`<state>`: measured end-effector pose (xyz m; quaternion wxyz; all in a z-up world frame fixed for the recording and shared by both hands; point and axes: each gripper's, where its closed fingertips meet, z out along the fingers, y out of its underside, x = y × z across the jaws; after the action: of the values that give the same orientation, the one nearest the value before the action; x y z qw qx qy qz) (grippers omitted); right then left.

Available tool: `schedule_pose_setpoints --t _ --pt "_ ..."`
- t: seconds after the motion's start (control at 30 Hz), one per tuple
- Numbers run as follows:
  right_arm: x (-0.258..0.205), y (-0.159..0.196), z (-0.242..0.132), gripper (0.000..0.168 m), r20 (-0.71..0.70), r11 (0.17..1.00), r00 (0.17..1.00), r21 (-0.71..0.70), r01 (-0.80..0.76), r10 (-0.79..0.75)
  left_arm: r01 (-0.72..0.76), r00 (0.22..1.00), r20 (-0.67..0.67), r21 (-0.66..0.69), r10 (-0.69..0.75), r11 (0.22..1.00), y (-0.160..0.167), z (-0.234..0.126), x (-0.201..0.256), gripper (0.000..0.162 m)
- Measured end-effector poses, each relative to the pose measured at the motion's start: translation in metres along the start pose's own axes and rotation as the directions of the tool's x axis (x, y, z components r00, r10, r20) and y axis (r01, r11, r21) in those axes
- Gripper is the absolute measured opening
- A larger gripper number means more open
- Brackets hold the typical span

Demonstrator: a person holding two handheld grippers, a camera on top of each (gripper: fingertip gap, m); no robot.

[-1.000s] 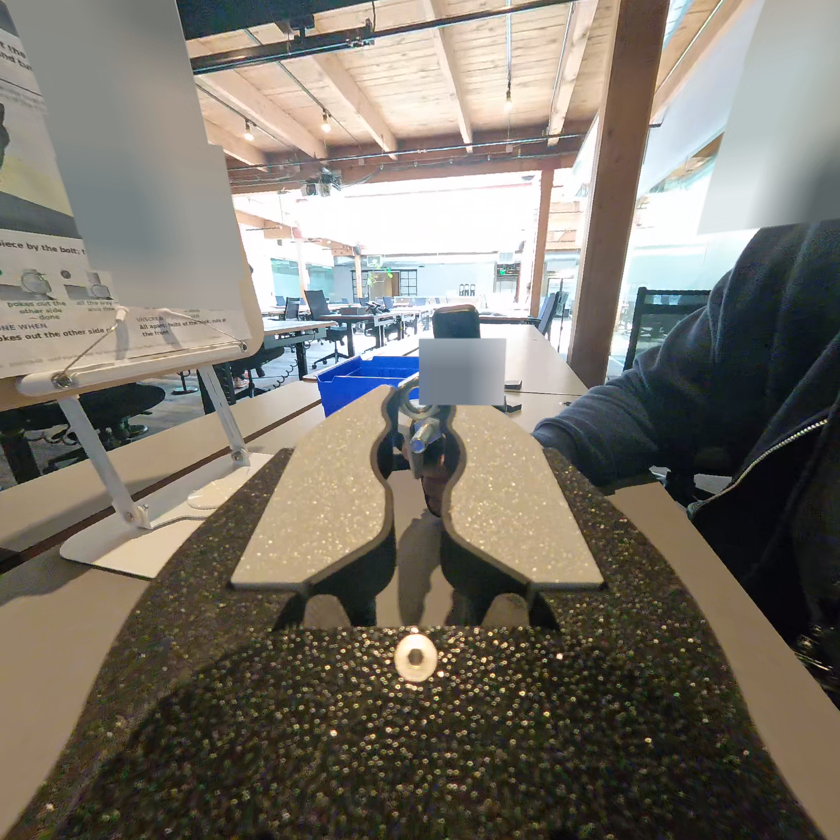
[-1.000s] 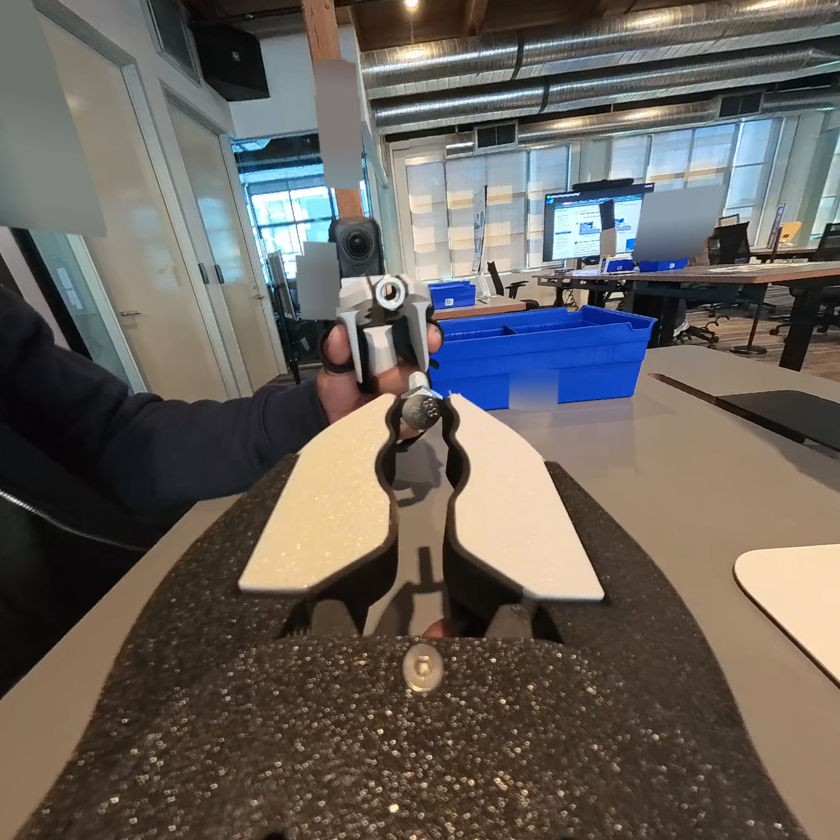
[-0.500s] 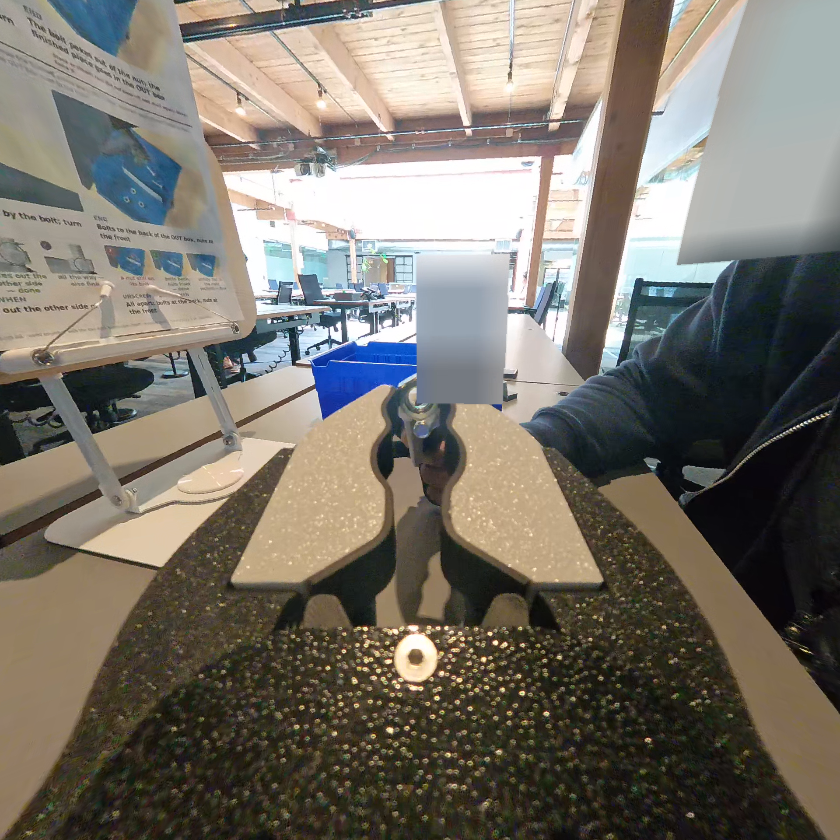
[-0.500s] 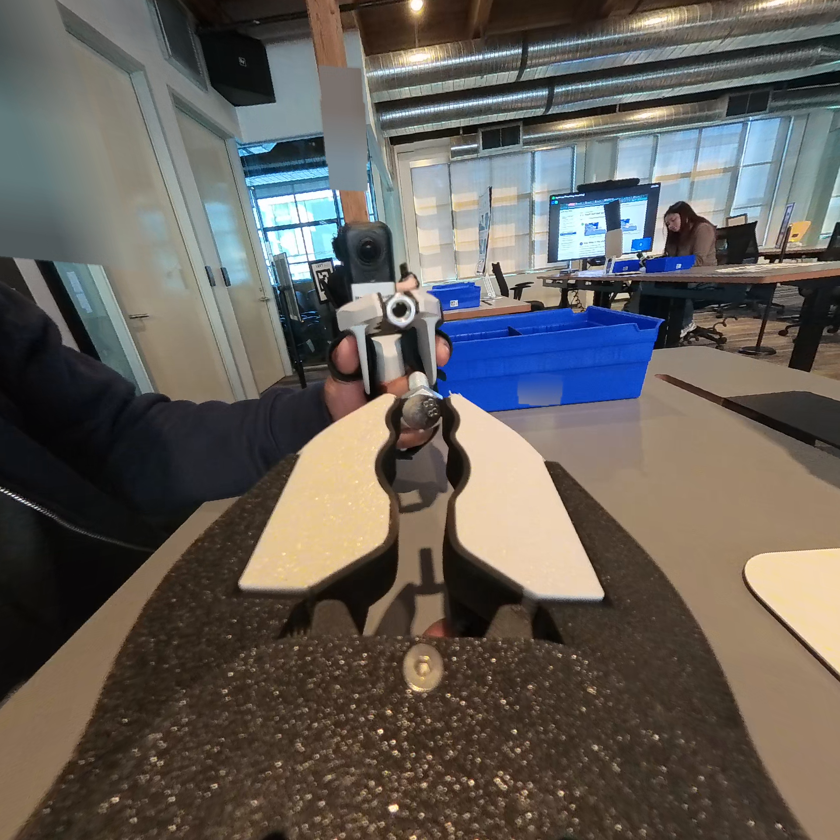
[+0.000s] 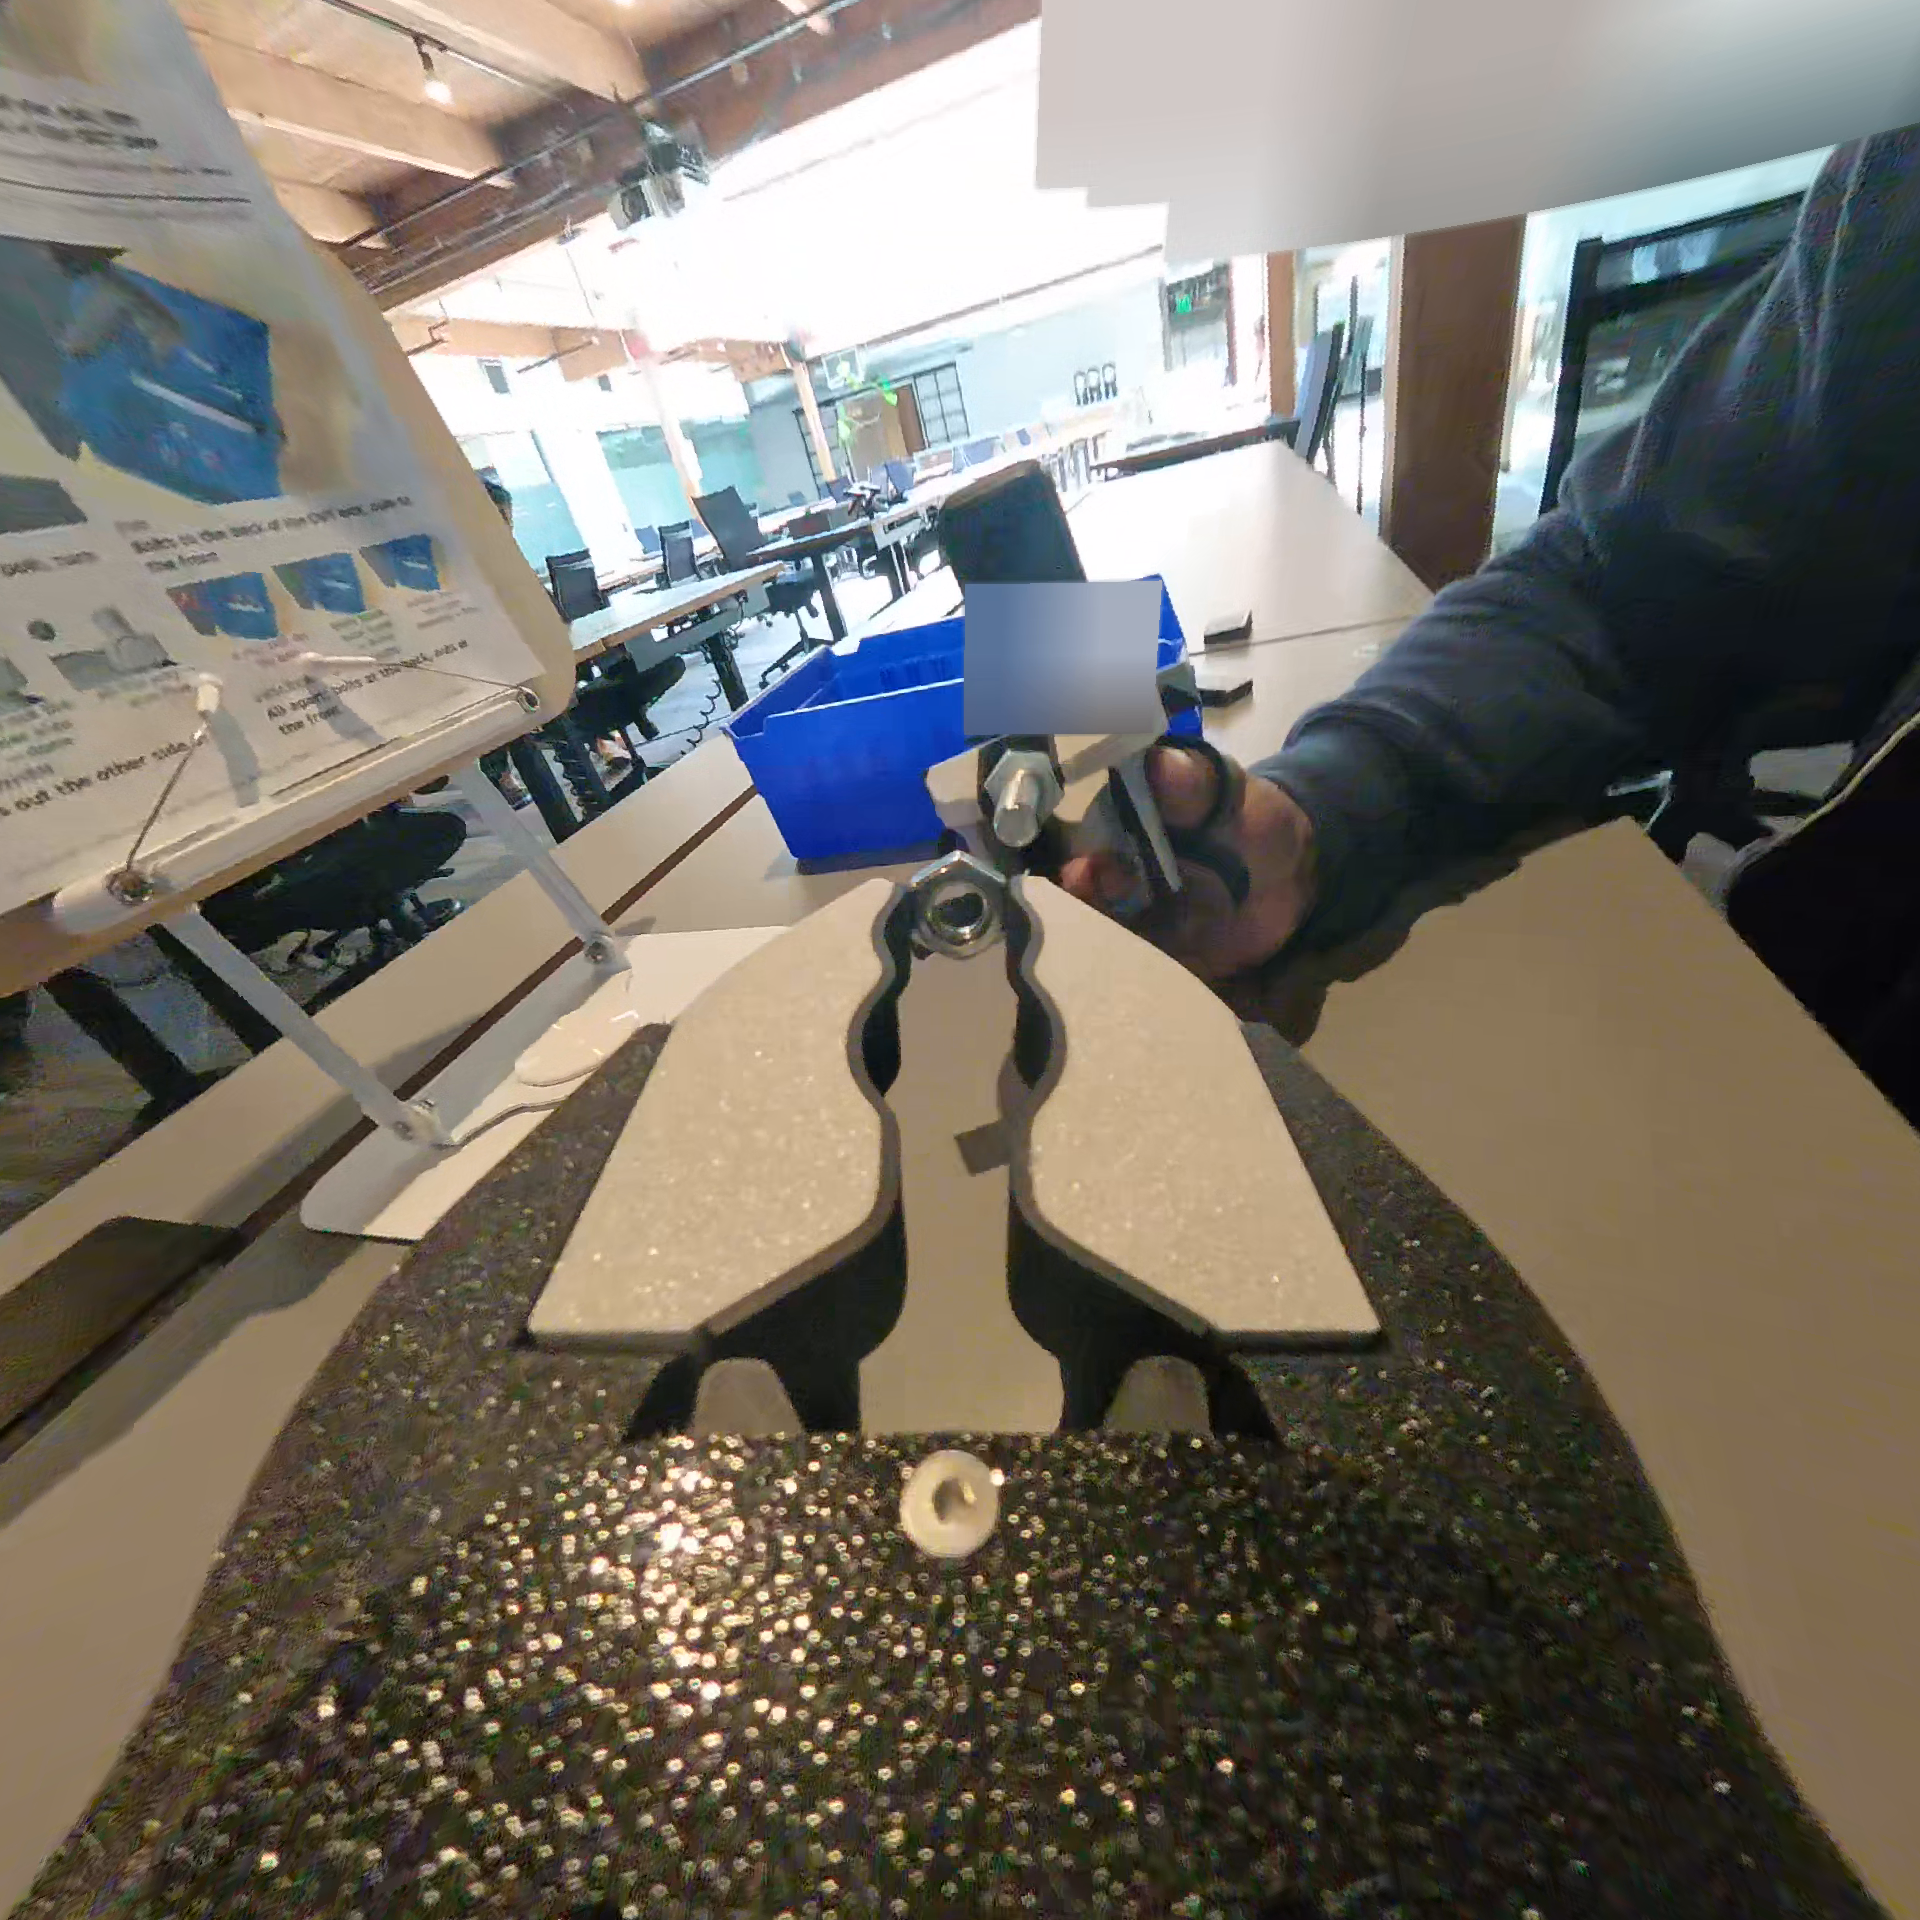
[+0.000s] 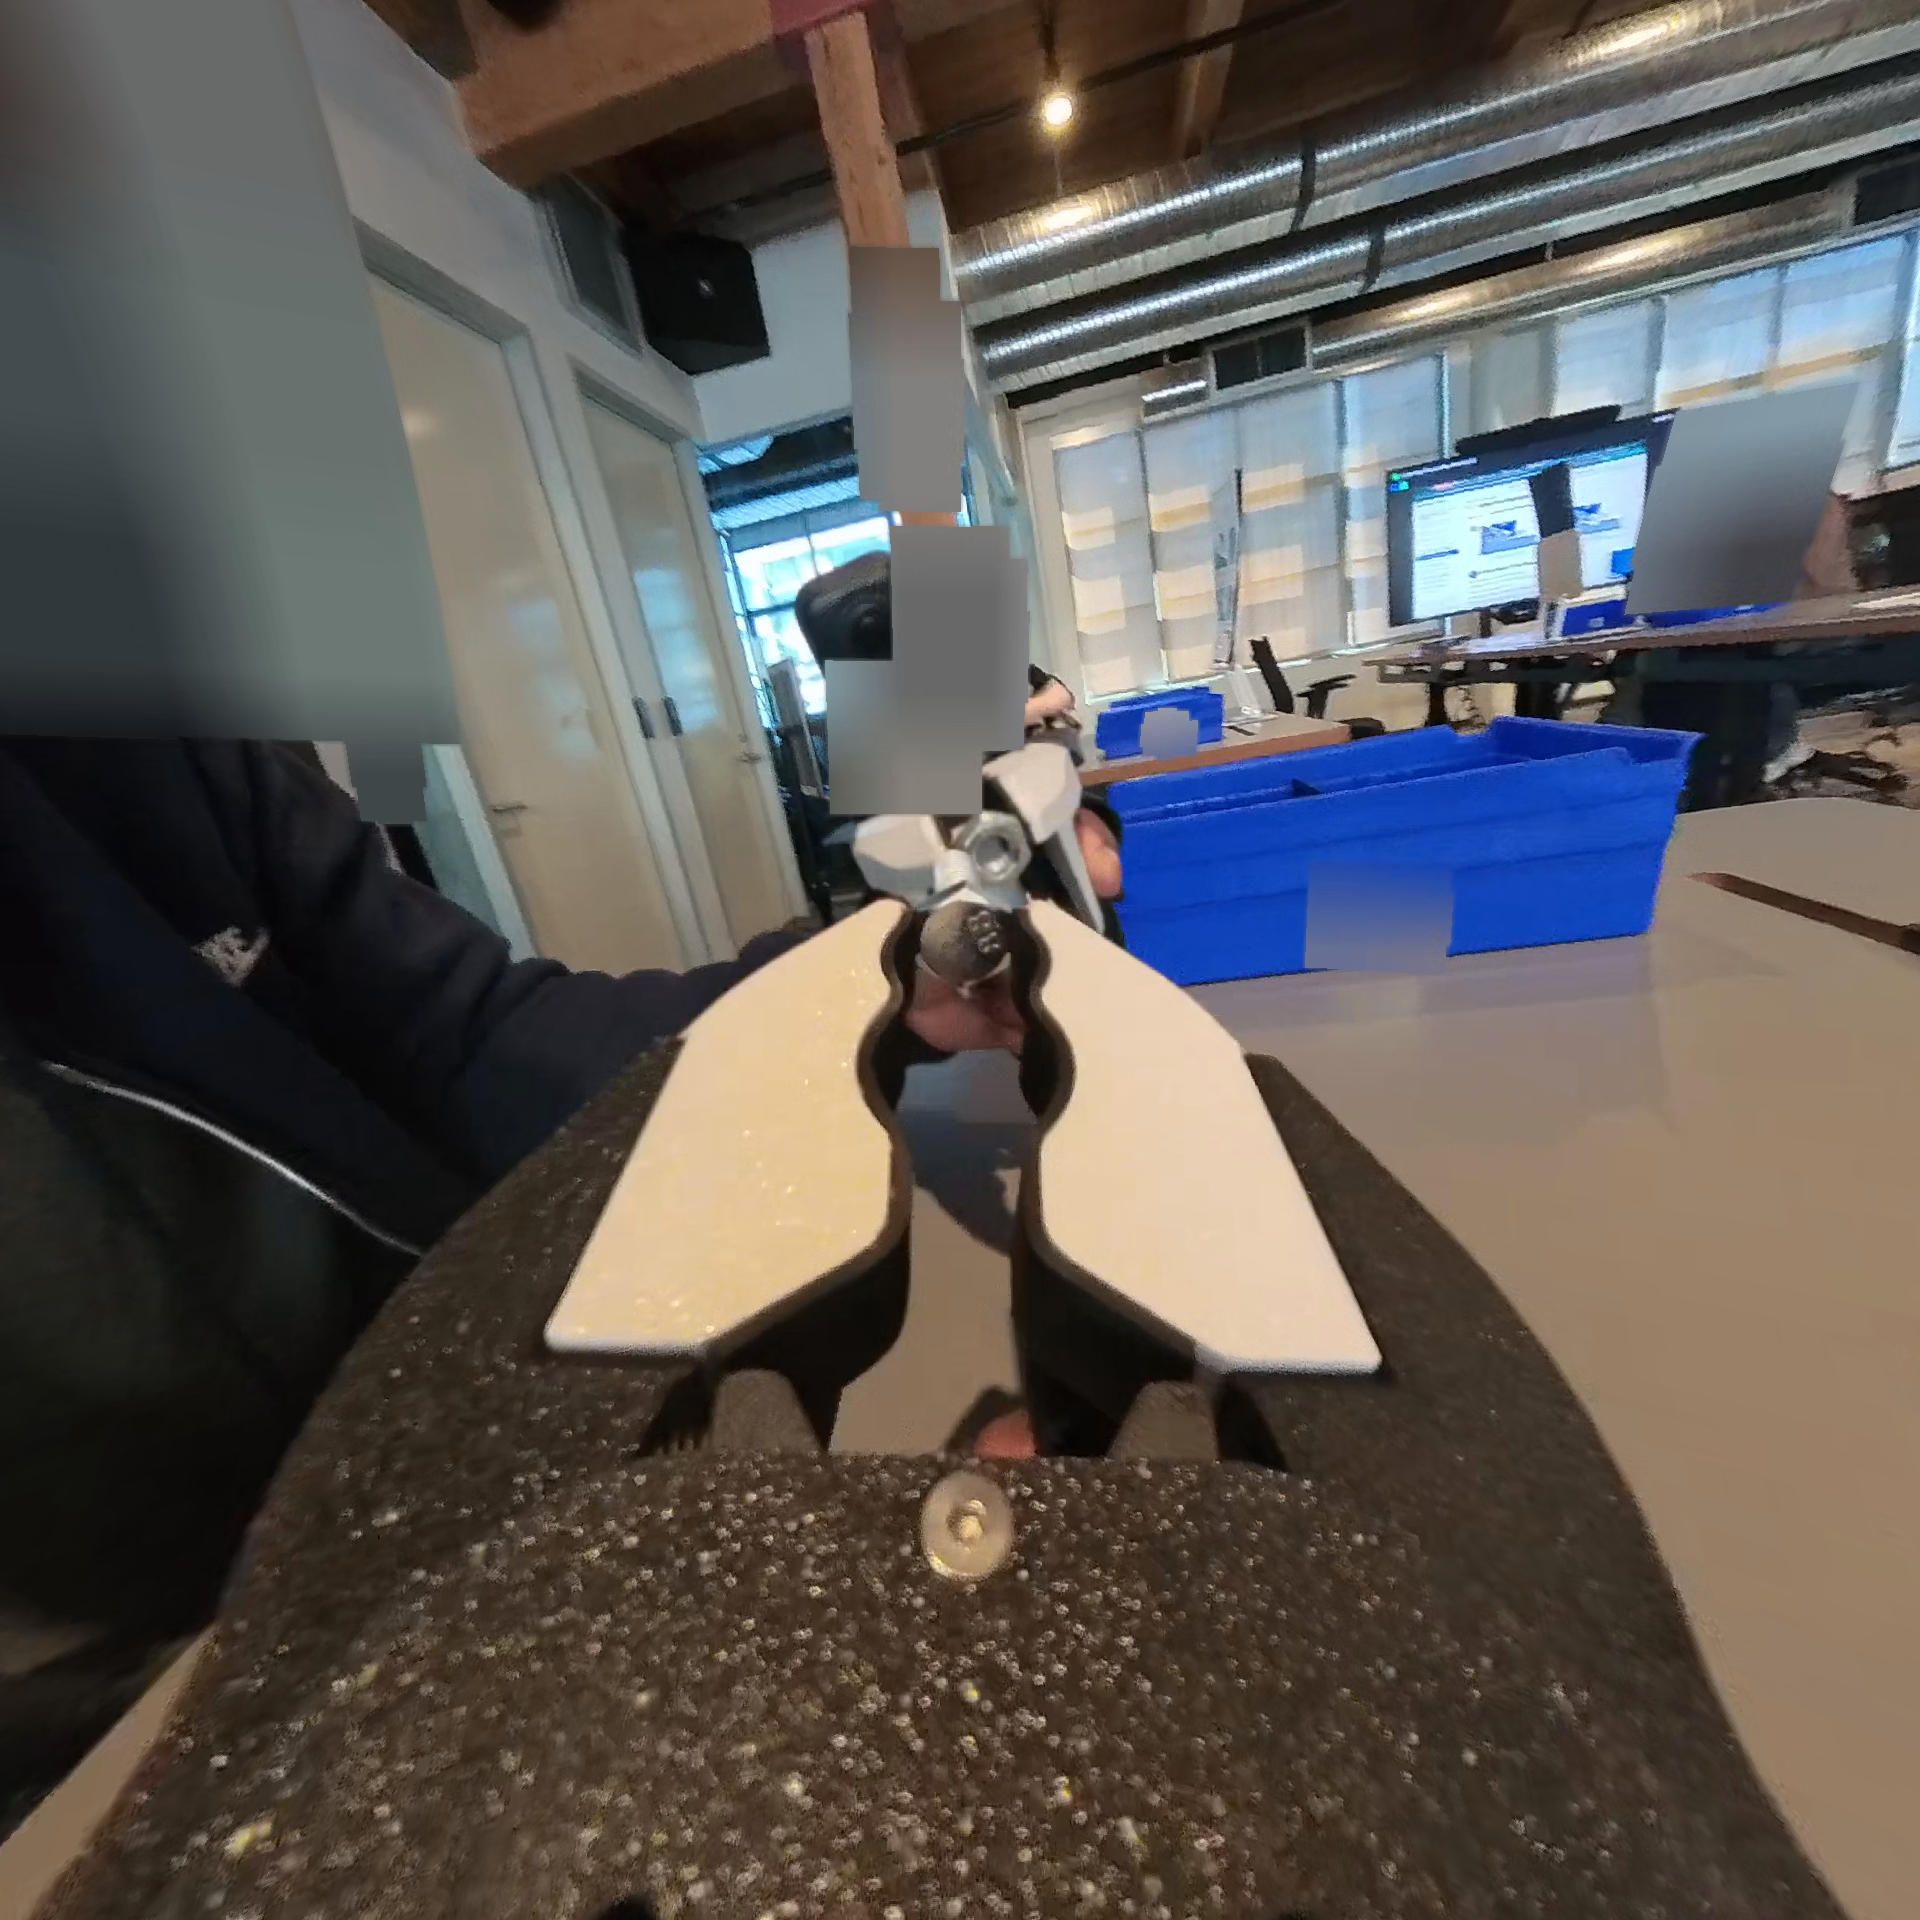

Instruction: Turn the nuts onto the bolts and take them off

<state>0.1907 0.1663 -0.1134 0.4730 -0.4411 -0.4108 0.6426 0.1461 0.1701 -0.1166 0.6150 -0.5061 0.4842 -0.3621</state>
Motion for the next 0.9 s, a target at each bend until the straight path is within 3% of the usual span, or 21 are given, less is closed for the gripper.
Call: schedule_pose_setpoints --t 0.17,0.43,0.7,0.9 --pt "-0.001 -0.003 -0.007 0.016 0.017 0.999 0.999 0.027 -0.036 0.036 -0.017 0.999 -0.041 0.051 0.019 0.999 -0.006 0.012 0.014 0.016" --pt "-0.013 -0.001 0.002 0.016 -0.015 0.99 0.991 -0.06 0.129 -0.131 0.132 0.987 -0.114 0.164 -0.114 0.978 -0.014 0.015 0.018 0.016" --pt "-0.016 0.002 0.006 0.016 -0.029 0.979 0.982 -0.089 0.186 -0.189 0.14 0.983 -0.141 0.148 -0.119 0.979 -0.013 0.016 0.022 0.016" --pt "-0.019 0.001 0.007 0.016 -0.012 0.988 0.99 -0.077 0.136 -0.137 0.023 0.995 -0.103 0.084 -0.015 0.996 -0.008 0.018 0.025 0.017"
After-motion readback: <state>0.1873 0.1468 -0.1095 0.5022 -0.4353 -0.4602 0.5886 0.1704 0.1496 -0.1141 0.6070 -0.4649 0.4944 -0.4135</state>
